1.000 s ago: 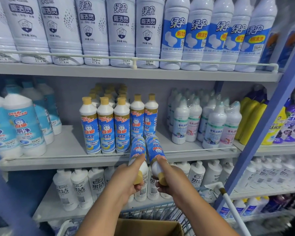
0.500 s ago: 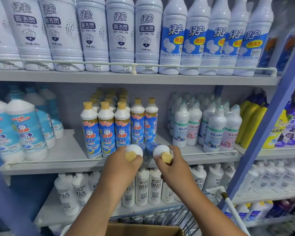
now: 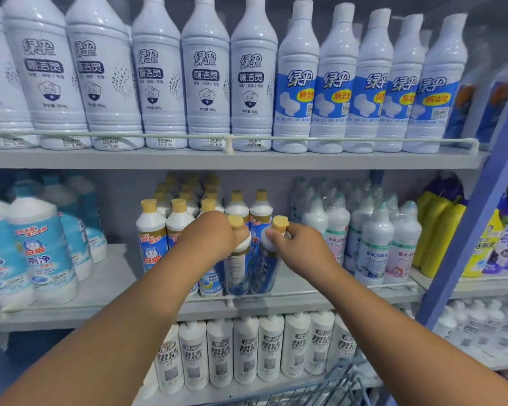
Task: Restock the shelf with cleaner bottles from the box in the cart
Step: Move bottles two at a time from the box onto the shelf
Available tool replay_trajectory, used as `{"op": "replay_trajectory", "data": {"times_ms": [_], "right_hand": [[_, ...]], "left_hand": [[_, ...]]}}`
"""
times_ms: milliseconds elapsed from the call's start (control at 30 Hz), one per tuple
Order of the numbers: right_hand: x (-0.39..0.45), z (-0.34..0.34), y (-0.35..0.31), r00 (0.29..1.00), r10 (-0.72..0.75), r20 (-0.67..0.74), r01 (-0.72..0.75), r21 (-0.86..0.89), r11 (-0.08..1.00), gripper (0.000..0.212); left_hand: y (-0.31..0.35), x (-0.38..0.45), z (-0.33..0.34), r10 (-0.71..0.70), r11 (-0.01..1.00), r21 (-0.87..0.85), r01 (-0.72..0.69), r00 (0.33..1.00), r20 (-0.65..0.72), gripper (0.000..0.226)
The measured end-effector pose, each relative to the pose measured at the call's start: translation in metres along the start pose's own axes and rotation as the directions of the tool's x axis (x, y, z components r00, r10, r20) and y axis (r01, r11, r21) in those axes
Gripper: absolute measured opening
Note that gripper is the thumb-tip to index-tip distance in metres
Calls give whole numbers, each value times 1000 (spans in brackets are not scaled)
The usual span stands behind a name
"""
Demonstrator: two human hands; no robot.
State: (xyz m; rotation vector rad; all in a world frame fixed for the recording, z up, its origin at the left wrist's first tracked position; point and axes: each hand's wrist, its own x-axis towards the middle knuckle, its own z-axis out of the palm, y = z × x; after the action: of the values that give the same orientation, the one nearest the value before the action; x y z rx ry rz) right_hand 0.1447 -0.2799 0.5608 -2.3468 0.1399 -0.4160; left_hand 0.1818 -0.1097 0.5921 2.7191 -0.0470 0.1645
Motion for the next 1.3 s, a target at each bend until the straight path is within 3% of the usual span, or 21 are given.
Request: {"op": "replay_trajectory", "data": {"times_ms": [133, 367, 600, 733, 933, 1067, 1200, 1300], "right_hand": [[26, -5, -7, 996, 33, 79, -29, -53, 998, 40], [56, -9, -20, 984, 12, 177, 19, -174, 985, 46], [72, -17, -21, 968, -7, 250, 37, -113, 993, 41], [81, -33, -36, 978, -44, 202, 61, -79, 995, 51], [126, -5, -55, 980, 40, 195, 11, -254, 967, 49], [142, 0, -59, 963, 143, 229, -50, -368, 928, 36], [147, -1, -56, 944, 158, 291, -58, -324, 944, 28], [151, 3, -54, 963, 146, 227, -44, -404, 914, 34]], "left_hand": [[9, 26, 0, 3, 997, 78, -7, 999, 41, 49], [19, 49, -10, 123, 957, 279, -83, 984, -129, 42], [14, 59, -22, 162, 939, 321, -125, 983, -90, 47], [17, 62, -32, 234, 932, 327, -157, 949, -210, 50], [20, 89, -30, 157, 965, 205, -163, 987, 42, 46], [25, 123, -27, 202, 971, 78, -227, 947, 249, 43], [11, 138, -24, 301, 950, 10, -313, 921, 248, 29], [2, 142, -22, 343, 939, -81, -333, 912, 225, 15]]}}
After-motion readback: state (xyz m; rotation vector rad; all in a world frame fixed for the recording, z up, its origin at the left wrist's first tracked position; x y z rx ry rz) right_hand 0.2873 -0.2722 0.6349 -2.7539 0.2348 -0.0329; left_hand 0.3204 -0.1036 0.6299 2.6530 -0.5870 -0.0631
